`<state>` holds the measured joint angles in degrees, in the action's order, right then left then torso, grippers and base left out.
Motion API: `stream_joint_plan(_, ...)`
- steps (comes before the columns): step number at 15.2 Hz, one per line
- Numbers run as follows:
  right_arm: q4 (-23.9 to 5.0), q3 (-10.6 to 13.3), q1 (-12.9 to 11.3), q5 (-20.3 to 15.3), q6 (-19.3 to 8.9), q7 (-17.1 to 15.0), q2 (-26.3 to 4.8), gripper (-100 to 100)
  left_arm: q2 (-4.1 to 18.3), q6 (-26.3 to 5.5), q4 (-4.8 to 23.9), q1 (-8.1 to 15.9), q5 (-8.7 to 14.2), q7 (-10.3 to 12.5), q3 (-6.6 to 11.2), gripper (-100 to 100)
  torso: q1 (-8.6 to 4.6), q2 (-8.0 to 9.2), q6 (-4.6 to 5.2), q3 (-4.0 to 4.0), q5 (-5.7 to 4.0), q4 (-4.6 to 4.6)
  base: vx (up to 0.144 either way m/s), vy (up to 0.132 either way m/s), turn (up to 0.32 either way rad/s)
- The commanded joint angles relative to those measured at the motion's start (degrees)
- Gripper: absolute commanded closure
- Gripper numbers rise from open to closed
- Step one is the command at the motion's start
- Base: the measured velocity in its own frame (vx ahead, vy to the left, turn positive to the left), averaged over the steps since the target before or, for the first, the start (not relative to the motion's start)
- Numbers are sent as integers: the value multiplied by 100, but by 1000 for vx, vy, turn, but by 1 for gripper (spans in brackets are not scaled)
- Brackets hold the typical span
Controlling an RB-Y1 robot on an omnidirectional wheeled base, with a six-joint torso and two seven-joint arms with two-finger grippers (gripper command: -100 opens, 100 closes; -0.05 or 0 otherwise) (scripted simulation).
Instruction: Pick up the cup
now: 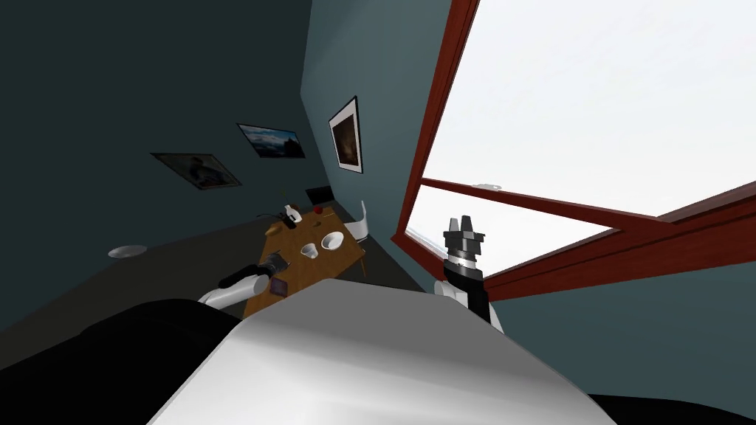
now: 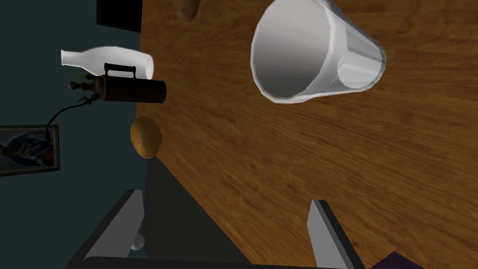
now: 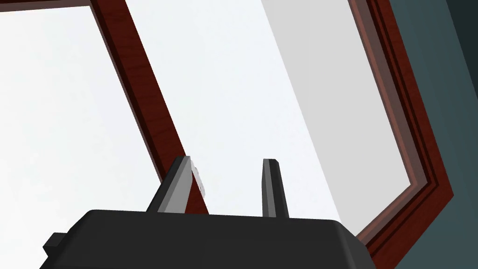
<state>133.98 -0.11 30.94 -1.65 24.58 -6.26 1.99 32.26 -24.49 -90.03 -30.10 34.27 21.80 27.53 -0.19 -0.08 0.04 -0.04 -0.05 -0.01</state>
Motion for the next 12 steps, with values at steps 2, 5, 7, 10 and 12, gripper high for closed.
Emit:
stream_joint_plan(2, 0, -1, 1, 0, 0, 0, 0, 0, 107, -375, 331, -28, 214, 123, 196, -100, 3, 2, -4, 1, 0, 0, 44, -31, -150)
stream_joint_plan(5, 0, 0, 0, 0, 0, 0, 0, 0, 183, -714, 590, -35, 364, 212, 343, -100, -1, -6, 1, -4, 0, -1, 66, -41, -258)
stream_joint_plan(7, 0, -1, 1, 0, 0, 0, 0, 0, 253, -917, 839, -43, 511, 298, 487, -100, 1, -6, -5, -4, 0, -2, 51, -26, -151)
stream_joint_plan(10, 0, -1, 1, 0, 0, 0, 0, 0, 319, -1259, 1077, -52, 654, 382, 627, -100, 4, 1, -5, 0, 1, 0, 44, -21, -175)
stream_joint_plan(12, 0, 0, 0, 0, 0, 0, 0, 0, 319, -1364, 1082, -52, 654, 382, 627, -100, 3, -1, -1, -1, 1, 0, 47, -21, -153)
